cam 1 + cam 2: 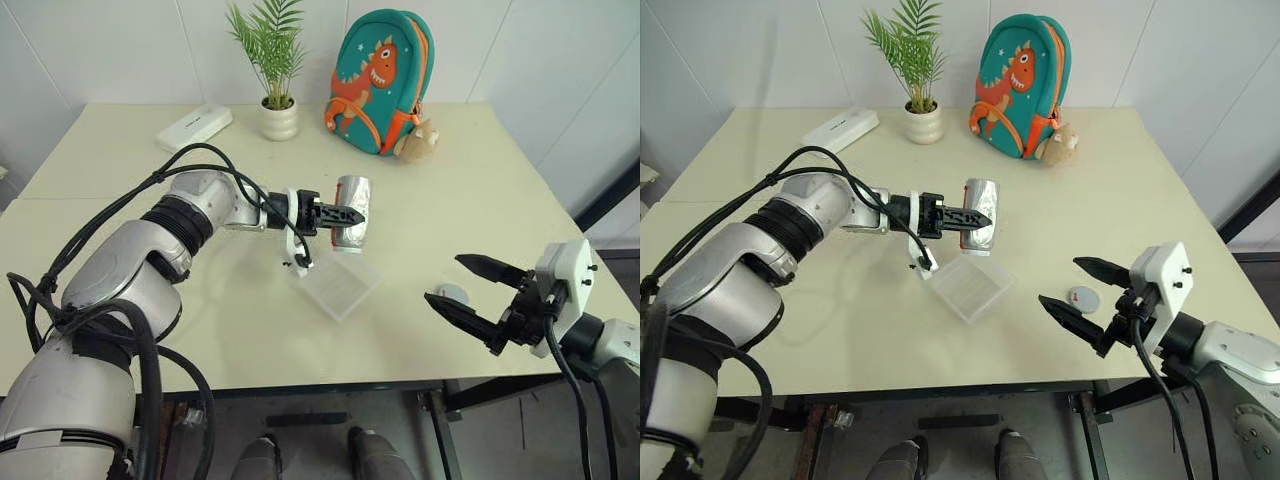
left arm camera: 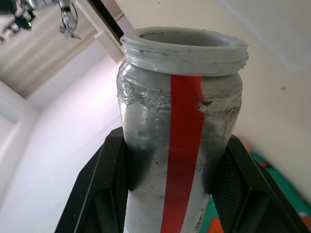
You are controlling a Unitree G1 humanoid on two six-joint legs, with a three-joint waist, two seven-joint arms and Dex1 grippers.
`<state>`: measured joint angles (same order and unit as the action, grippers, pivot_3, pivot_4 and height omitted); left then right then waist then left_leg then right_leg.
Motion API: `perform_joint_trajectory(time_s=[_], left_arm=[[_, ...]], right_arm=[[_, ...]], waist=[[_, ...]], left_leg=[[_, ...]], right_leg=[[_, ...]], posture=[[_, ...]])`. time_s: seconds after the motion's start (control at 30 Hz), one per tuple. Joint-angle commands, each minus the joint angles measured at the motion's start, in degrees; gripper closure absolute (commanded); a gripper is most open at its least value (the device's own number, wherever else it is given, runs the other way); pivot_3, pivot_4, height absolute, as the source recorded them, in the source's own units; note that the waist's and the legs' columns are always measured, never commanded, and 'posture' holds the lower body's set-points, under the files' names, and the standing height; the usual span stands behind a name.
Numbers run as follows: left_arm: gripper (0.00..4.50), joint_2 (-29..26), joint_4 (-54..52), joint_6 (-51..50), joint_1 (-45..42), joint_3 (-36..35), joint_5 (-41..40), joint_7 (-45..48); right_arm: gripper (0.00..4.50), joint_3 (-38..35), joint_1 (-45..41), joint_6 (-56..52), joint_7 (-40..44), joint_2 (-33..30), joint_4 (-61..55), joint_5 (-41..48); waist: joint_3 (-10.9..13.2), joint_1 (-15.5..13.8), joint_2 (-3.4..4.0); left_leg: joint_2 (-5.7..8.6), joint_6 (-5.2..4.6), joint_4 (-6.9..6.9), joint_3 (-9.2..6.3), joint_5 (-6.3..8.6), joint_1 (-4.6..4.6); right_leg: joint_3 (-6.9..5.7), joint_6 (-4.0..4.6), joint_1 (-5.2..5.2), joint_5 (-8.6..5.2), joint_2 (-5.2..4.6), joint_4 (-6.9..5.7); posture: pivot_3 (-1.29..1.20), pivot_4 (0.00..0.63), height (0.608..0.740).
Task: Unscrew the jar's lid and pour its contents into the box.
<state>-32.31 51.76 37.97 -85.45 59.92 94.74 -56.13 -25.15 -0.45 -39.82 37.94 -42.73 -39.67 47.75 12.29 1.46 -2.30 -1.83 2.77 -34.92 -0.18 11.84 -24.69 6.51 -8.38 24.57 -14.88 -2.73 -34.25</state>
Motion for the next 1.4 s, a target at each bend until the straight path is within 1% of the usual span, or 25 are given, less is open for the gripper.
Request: perform_joint_trajectory(time_s=[0.03,0.17,0.33,0.4,0.5,0.53,0.57,0.63,0.7,0.73,0.8,0.83,0.9,0.97,1.07,1.13,1.23,1.3,1.4], left_arm=[[2.62,-0.1,-1.7,-6.8,-1.2,1.1,1.8,-4.0],[2.62,-0.1,-4.1,-10.0,-1.1,1.3,1.8,-6.1],[2.62,-1.3,-6.9,-11.0,-0.4,0.9,1.2,-6.4],[2.62,-1.7,-7.6,-10.4,-0.1,0.7,0.5,-6.1],[2.62,-1.8,-5.7,-5.7,0.0,-1.4,-4.3,-3.5],[2.62,-1.0,-2.0,-0.5,0.1,-4.2,-10.3,0.6],[2.62,-0.1,2.5,3.8,0.4,-8.0,-17.4,6.6],[2.62,1.6,9.8,10.7,1.3,-15.1,-30.1,17.8],[2.62,2.9,14.3,12.7,3.2,-22.8,-41.9,29.4],[2.62,3.4,15.3,13.0,4.0,-25.6,-46.0,33.9],[2.62,4.9,16.5,12.7,6.2,-31.7,-55.2,45.0],[2.62,6.2,16.7,11.7,7.9,-35.7,-61.7,52.3],[2.62,9.6,16.1,4.9,11.3,-45.4,-75.9,67.1],[2.62,11.8,13.9,-2.6,13.9,-52.6,-86.0,77.1],[2.62,13.3,10.7,-12.9,16.9,-60.5,-95.8,84.4],[2.62,13.7,8.3,-18.6,18.9,-64.0,-100.2,87.2],[2.62,13.4,4.2,-25.0,23.5,-66.5,-104.3,91.8],[2.62,13.4,1.9,-28.9,25.6,-67.4,-105.8,93.5],[2.62,13.1,-0.4,-33.0,27.8,-68.6,-107.5,95.0]], right_arm=[[0.02,0.2,-1.6,1.4,0.1,-1.2,0.5,-0.4],[0.02,1.4,-3.1,1.4,0.2,-1.4,1.5,-1.0],[0.02,2.1,-3.8,1.5,0.0,-1.2,1.8,-1.6],[0.02,2.3,-3.9,1.5,0.0,-1.1,1.8,-1.7],[0.02,2.3,-4.0,1.5,0.0,-1.1,1.6,-1.9],[0.02,2.0,-4.1,1.5,0.0,-1.1,1.6,-1.7],[0.02,1.8,-4.1,1.4,0.0,-1.1,1.5,-1.5],[0.02,1.5,-4.2,1.4,0.1,-1.1,1.4,-1.2],[0.02,1.2,-4.4,1.3,0.3,-1.2,1.3,-0.7],[0.02,1.2,-4.5,1.3,0.4,-1.3,1.3,-0.5],[0.02,1.4,-5.0,1.3,0.6,-1.5,1.4,-0.3],[0.02,1.7,-5.3,1.4,1.0,-1.7,1.6,-0.2],[0.02,2.0,-6.4,1.6,1.6,-2.0,2.3,-0.3],[0.02,2.5,-7.2,1.7,2.6,-2.2,2.9,-0.2],[0.02,3.6,-7.7,1.8,4.7,-2.8,3.4,0.1],[0.02,4.0,-8.3,2.3,5.5,-2.0,3.9,1.2],[0.02,4.7,-8.9,2.7,8.4,-2.5,4.7,2.2],[0.02,5.0,-9.4,2.9,9.8,-3.0,5.5,2.2],[0.02,5.7,-11.3,3.2,10.6,-3.2,7.3,1.4]], waist=[[0.0,0.0,0.00],[0.0,-0.3,0.00],[0.0,-0.3,0.00],[0.0,-0.3,0.00],[0.0,-0.2,0.00],[0.0,-0.2,0.00],[0.0,-0.3,0.01],[0.0,-0.2,0.01],[0.0,0.0,0.02],[0.0,0.1,0.02],[0.0,0.1,0.02],[0.0,0.0,0.02],[0.0,0.0,0.05],[0.0,0.0,0.05],[0.0,0.3,0.05],[0.0,0.4,0.05],[0.0,0.4,0.05],[0.0,0.4,0.05],[0.0,0.5,0.05]], left_leg=[[0.00,-0.05,-0.16,0.00,0.09,-0.09],[0.00,-0.11,-0.28,0.00,0.15,-0.17],[0.00,-0.10,-0.31,0.00,0.14,-0.12],[0.01,-0.10,-0.34,0.00,0.14,-0.10],[0.00,-0.09,-0.38,0.01,0.13,-0.05],[0.00,-0.09,-0.39,0.02,0.12,-0.04],[0.00,-0.09,-0.42,0.02,0.11,-0.03],[0.00,-0.09,-0.52,0.04,0.10,0.00],[0.00,-0.09,-0.58,0.10,0.10,0.06],[0.00,-0.09,-0.59,0.13,0.10,0.09],[0.00,-0.10,-0.62,0.15,0.10,0.14],[0.00,-0.10,-0.65,0.15,0.09,0.14],[0.00,-0.11,-0.72,0.16,0.09,0.15],[0.00,-0.12,-0.83,0.15,0.08,0.16],[0.00,-0.14,-1.02,0.12,0.08,0.16],[0.00,-0.15,-1.11,0.11,0.08,0.24],[0.00,-0.18,-1.16,0.11,0.00,0.39],[0.00,-0.18,-1.17,0.09,0.00,0.68],[0.00,-0.27,-1.24,0.07,-0.07,0.74]], right_leg=[[0.00,-0.03,0.03,-0.04,0.00,-0.10],[0.00,-0.04,0.04,-0.05,-0.01,-0.10],[0.00,-0.04,0.03,-0.05,-0.01,-0.23],[0.01,-0.04,0.03,-0.05,-0.01,-0.29],[0.03,-0.04,0.03,-0.05,-0.01,-0.39],[0.04,-0.04,0.02,-0.05,-0.01,-0.43],[0.04,-0.04,0.02,-0.05,0.00,-0.47],[0.04,-0.03,0.01,-0.04,-0.01,-0.55],[0.07,0.00,-0.02,-0.03,-0.01,-0.58],[0.08,0.01,-0.04,-0.04,-0.01,-0.60],[0.11,0.01,-0.08,-0.03,-0.01,-0.63],[0.12,0.01,-0.08,-0.03,-0.01,-0.69],[0.15,0.01,-0.11,-0.03,-0.01,-0.76],[0.14,0.02,-0.13,-0.02,-0.01,-0.84],[0.16,0.01,-0.12,-0.03,0.01,-1.09],[0.19,0.01,-0.12,-0.03,0.02,-1.29],[0.21,0.01,-0.23,-0.03,0.03,-1.40],[0.21,0.02,-0.53,-0.03,0.04,-1.38],[0.21,0.03,-0.71,-0.03,0.04,-1.16]], posture=[[0.00,0.150,0.740],[0.00,0.150,0.740],[0.00,0.150,0.740],[0.00,0.150,0.740],[0.00,0.150,0.740],[0.00,0.150,0.740],[0.00,0.150,0.740],[0.00,0.150,0.740],[0.00,0.150,0.740],[0.00,0.150,0.740],[0.00,0.150,0.740],[0.00,0.150,0.740],[0.00,0.150,0.740],[0.00,0.150,0.740],[0.00,0.150,0.740],[0.00,0.150,0.740],[0.00,0.150,0.740],[0.00,0.150,0.740],[0.00,0.150,0.740]])
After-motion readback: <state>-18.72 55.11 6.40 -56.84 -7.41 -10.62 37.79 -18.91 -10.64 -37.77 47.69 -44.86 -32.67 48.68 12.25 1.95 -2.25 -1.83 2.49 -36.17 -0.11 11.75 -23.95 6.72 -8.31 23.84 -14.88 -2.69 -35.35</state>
